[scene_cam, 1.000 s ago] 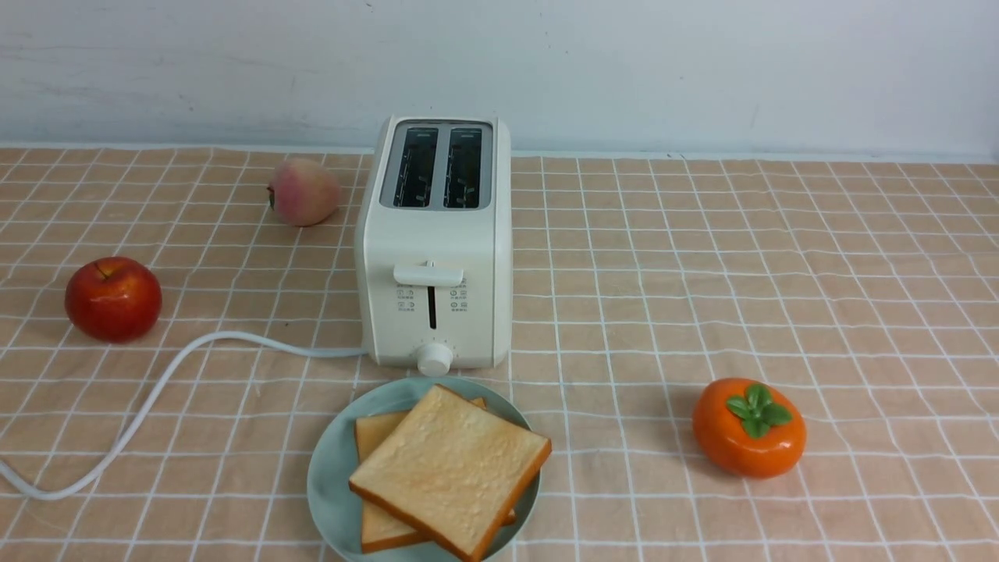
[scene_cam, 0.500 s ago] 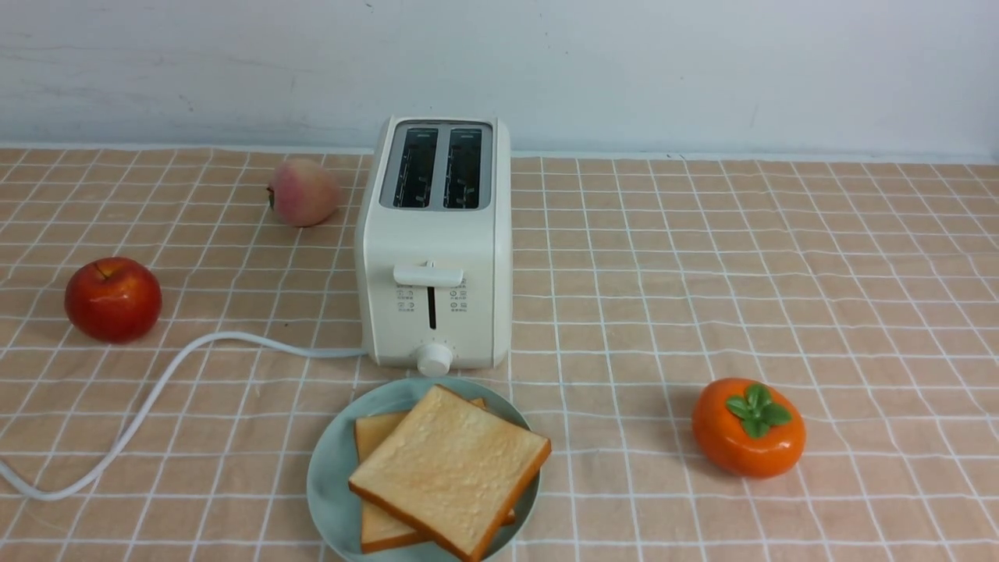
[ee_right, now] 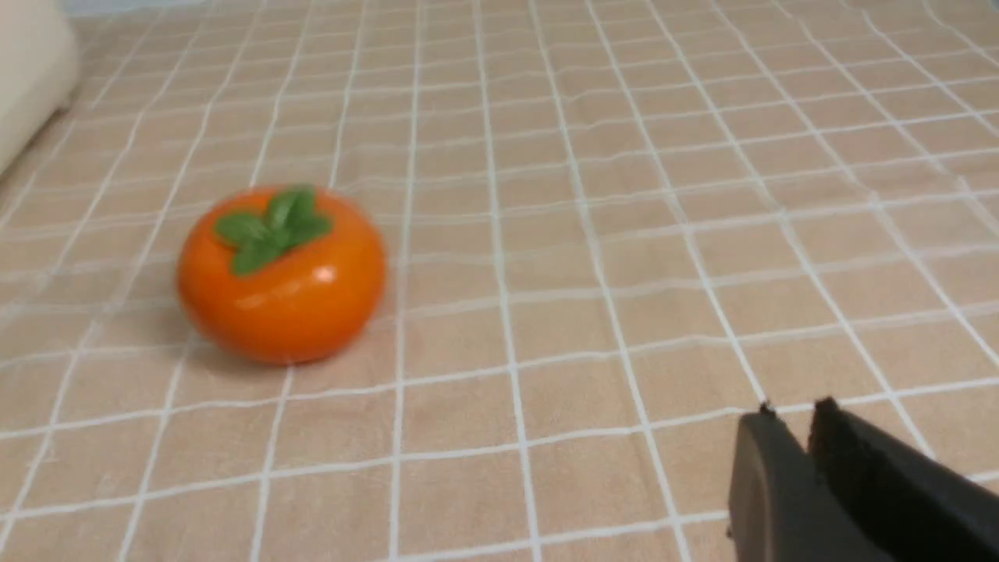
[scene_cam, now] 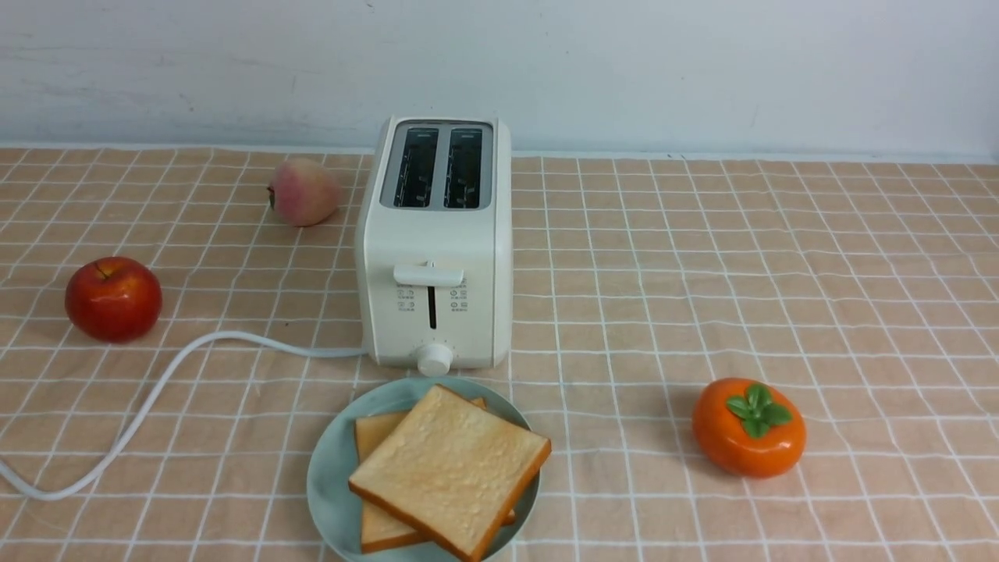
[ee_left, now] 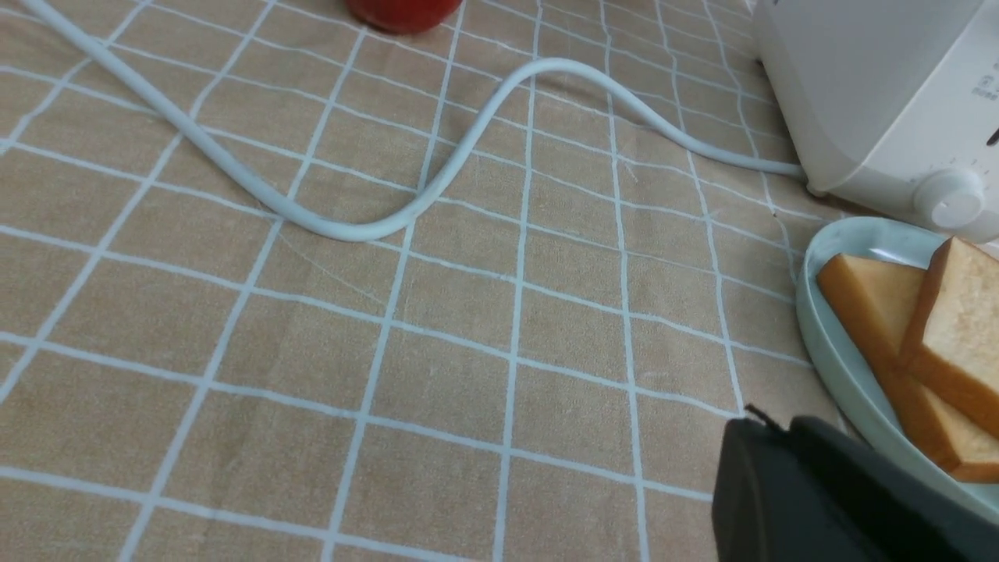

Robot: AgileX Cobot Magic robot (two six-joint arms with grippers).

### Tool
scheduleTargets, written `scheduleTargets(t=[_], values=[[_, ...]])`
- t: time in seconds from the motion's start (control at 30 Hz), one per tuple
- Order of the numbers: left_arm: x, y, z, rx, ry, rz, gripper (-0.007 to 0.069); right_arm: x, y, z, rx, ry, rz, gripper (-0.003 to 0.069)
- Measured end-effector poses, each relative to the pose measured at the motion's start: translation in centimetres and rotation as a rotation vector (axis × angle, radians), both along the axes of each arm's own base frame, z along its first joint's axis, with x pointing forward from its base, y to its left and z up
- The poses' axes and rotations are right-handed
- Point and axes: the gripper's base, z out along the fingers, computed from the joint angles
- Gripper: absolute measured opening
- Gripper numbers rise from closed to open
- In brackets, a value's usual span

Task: Take toasted bread from bread machine on light coffee tablecloth place on plate.

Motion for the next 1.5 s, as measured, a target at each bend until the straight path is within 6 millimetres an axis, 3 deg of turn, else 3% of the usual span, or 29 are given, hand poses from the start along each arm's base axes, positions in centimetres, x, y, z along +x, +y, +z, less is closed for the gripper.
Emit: scheduleTargets(t=[1.5], values=[[0.00,0.00,-0.01,0.000,0.001,0.000,0.0070,-0.01,-0.02,-0.02,-0.001,0.003,-0.003,0.0123]])
